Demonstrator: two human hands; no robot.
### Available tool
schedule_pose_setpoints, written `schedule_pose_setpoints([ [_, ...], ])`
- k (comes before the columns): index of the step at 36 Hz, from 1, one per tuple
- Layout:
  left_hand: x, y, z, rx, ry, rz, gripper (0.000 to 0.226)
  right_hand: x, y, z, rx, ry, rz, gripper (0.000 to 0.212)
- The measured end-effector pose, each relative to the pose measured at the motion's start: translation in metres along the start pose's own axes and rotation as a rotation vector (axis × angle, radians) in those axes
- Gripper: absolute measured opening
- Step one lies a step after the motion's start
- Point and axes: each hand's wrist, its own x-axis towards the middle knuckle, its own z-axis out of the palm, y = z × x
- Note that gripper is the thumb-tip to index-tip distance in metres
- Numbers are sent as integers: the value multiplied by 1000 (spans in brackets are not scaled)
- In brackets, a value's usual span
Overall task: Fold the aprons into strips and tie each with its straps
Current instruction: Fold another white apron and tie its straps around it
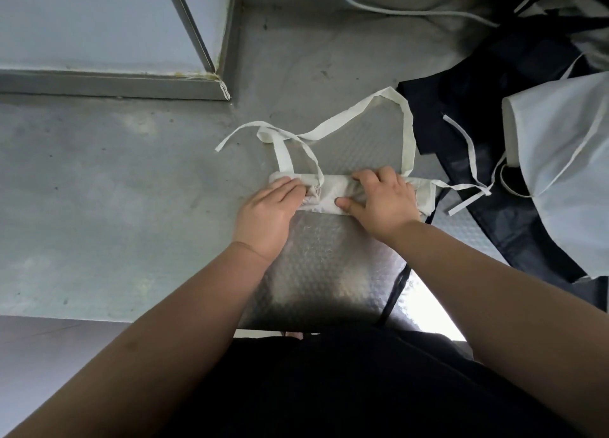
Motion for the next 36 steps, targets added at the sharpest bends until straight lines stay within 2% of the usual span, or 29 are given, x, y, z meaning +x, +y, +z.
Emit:
schedule_pose_setpoints([
  [2,1,-1,-3,3,-36,12,36,-7,4,-1,68,67,16,59],
  [3,2,-1,-4,0,-58,11,37,-13,7,0,98,153,52,59],
  [5,2,-1,-4,-2,-84,13,38,-26,13,1,174,379,209,61],
  [7,2,-2,-4,11,-92,10,39,-34,16,2,323,485,386,70],
  [10,3,1,-5,29,-103,19,40,-34,17,-3,682,397,656,84],
  [13,5,2,-7,37,-113,-13,39,-25,12,-14,1014,394,872,84],
  [15,5,1,-6,23,-110,-38,40,-17,8,-19,1156,375,989,81],
  [16,5,0,-5,15,-109,-41,40,-16,7,-21,1134,380,1035,80],
  [18,4,-1,-3,13,-102,-52,40,-19,7,-22,898,486,1044,76],
  [20,4,-1,-2,9,-98,-60,40,-23,7,-23,782,615,886,63],
  [21,4,-2,-2,8,-98,-61,40,-25,6,-23,861,604,829,51],
  [23,3,-3,-1,5,-104,-66,40,-27,-3,-24,1052,361,853,30],
  [25,3,-4,0,-13,-113,-83,40,-27,-13,-20,1188,63,939,40],
  [26,4,-4,0,-32,-111,-92,40,-25,-15,-18,1254,16,972,47],
  [30,6,-5,-6,-131,-70,-90,41,-9,-15,-23,1516,97,1152,62],
  [32,6,-5,-10,-153,-52,-84,41,-3,-15,-24,1637,168,1153,58],
  [34,7,-4,-12,-163,-52,-97,41,-2,-19,-20,1605,184,1087,45],
  [36,7,-4,-12,-157,-60,-105,41,1,-22,-11,1548,212,1089,44],
])
